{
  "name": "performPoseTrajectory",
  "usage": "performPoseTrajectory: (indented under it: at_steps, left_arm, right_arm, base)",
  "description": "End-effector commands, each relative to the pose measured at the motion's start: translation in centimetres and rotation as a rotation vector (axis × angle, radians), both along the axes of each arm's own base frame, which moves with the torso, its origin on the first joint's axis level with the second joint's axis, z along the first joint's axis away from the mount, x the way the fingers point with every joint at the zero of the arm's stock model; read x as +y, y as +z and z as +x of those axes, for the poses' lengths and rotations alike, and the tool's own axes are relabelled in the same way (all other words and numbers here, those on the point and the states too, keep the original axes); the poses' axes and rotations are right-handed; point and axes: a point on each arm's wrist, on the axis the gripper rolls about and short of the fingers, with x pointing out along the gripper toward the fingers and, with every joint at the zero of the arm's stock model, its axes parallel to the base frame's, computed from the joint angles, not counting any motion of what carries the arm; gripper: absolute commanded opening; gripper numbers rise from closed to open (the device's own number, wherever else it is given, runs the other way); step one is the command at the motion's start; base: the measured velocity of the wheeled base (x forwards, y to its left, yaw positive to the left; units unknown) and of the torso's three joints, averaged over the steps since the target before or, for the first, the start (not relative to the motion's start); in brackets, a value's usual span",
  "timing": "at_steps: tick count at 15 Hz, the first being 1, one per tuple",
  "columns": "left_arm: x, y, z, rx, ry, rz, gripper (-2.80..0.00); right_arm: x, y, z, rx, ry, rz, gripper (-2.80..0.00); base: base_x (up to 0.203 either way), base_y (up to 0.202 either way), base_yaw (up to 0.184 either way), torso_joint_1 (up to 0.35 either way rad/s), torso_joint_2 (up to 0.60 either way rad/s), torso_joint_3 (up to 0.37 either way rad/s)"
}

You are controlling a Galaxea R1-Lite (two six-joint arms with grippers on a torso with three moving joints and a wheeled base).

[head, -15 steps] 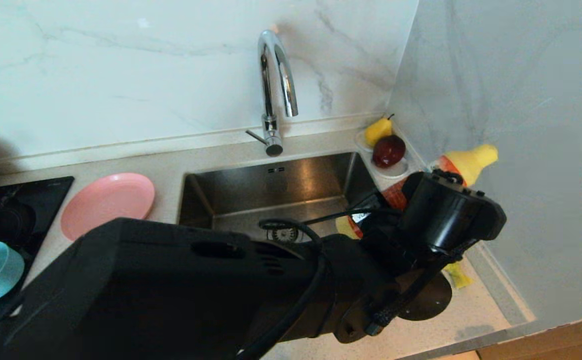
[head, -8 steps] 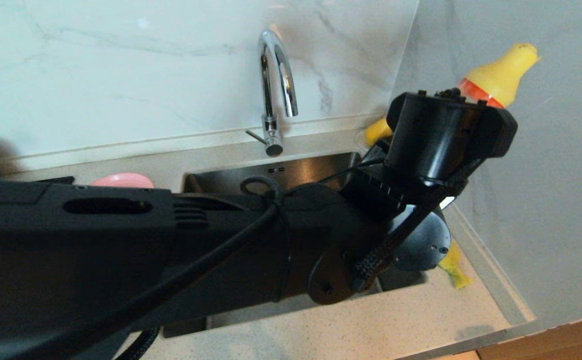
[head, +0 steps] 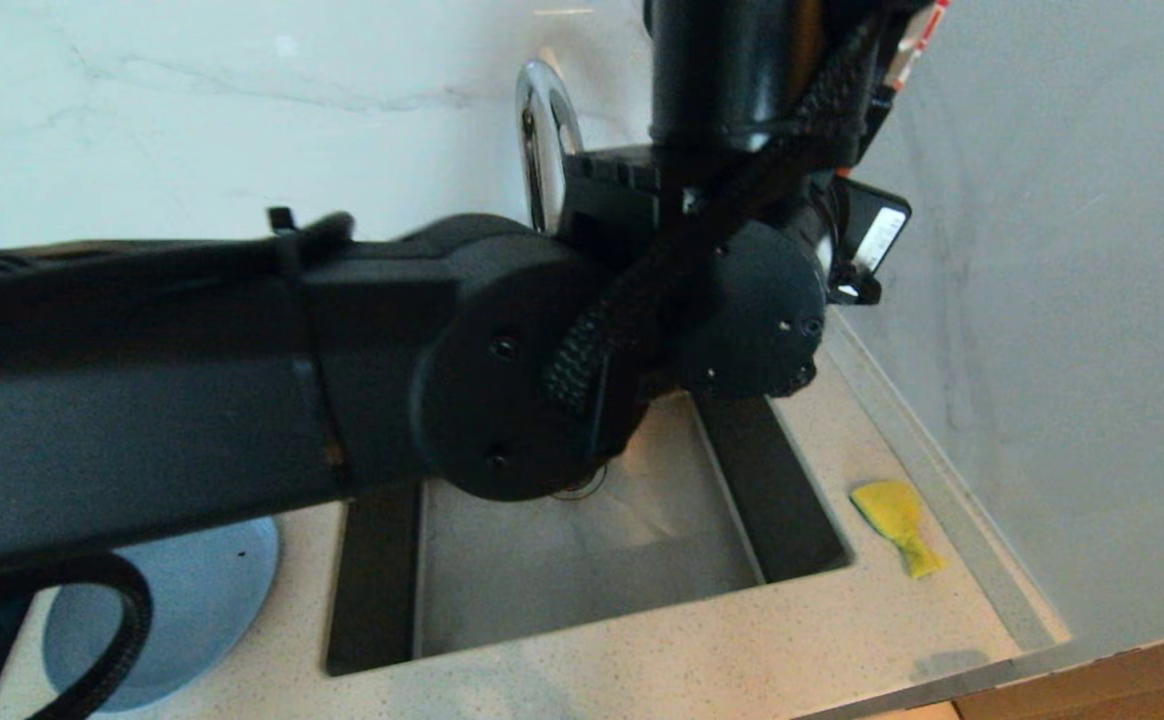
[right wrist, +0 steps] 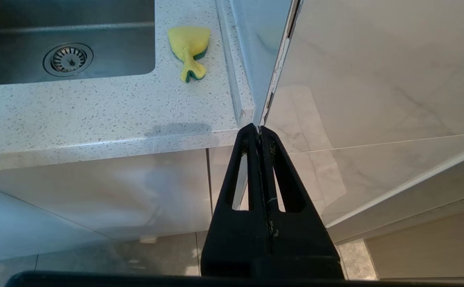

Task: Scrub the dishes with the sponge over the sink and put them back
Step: Place the dish soap on the table

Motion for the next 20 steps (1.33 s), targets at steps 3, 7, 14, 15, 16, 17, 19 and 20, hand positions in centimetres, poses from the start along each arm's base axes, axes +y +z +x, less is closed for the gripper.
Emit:
performPoseTrajectory:
  at_steps: [3, 7, 14, 15, 16, 17, 19, 20]
  left_arm:
    - [5.8, 5.9, -1.4, -0.067, 0.027, -0.158, -2.8]
    - [9.5, 8.3, -2.0, -0.092, 0.059, -0.232, -2.8]
    - [19.5, 10.6, -0.9, -0.148, 0.271, -0.316, -2.8]
    - [21.1, 10.6, -0.7, -0.159, 0.323, -0.313, -2.8]
    - [22.9, 10.6, -0.6, -0.169, 0.382, -0.31, -2.8]
    - [24.6, 10.5, -0.6, -0.178, 0.442, -0.305, -2.8]
    - [27.1, 9.3, -0.7, -0.164, 0.535, -0.284, -2.8]
    - [27.9, 8.8, -0.6, -0.16, 0.573, -0.288, -2.8]
  right_arm:
    - [0.0, 0.0, 0.0, -0.001, 0.0, -0.001, -2.8]
    - [0.0, 0.0, 0.0, -0.001, 0.0, -0.001, -2.8]
    - [0.0, 0.0, 0.0, -0.001, 0.0, -0.001, -2.8]
    - [0.0, 0.0, 0.0, -0.001, 0.0, -0.001, -2.8]
    - [0.0, 0.0, 0.0, -0.001, 0.0, -0.001, -2.8]
    - [0.0, 0.0, 0.0, 0.001, 0.0, -0.001, -2.8]
    - [0.0, 0.0, 0.0, -0.001, 0.0, -0.001, -2.8]
    - [0.0, 0.0, 0.0, -0.001, 0.0, -0.001, -2.8]
  base:
    - [0.0, 0.0, 0.0, 0.0, 0.0, 0.0]
    - [0.0, 0.0, 0.0, 0.0, 0.0, 0.0]
    - [0.0, 0.0, 0.0, 0.0, 0.0, 0.0]
    - [0.0, 0.0, 0.0, 0.0, 0.0, 0.0]
    - [0.0, 0.0, 0.0, 0.0, 0.0, 0.0]
    - [0.0, 0.0, 0.0, 0.0, 0.0, 0.0]
    - [0.0, 0.0, 0.0, 0.0, 0.0, 0.0]
    - [0.0, 0.0, 0.0, 0.0, 0.0, 0.0]
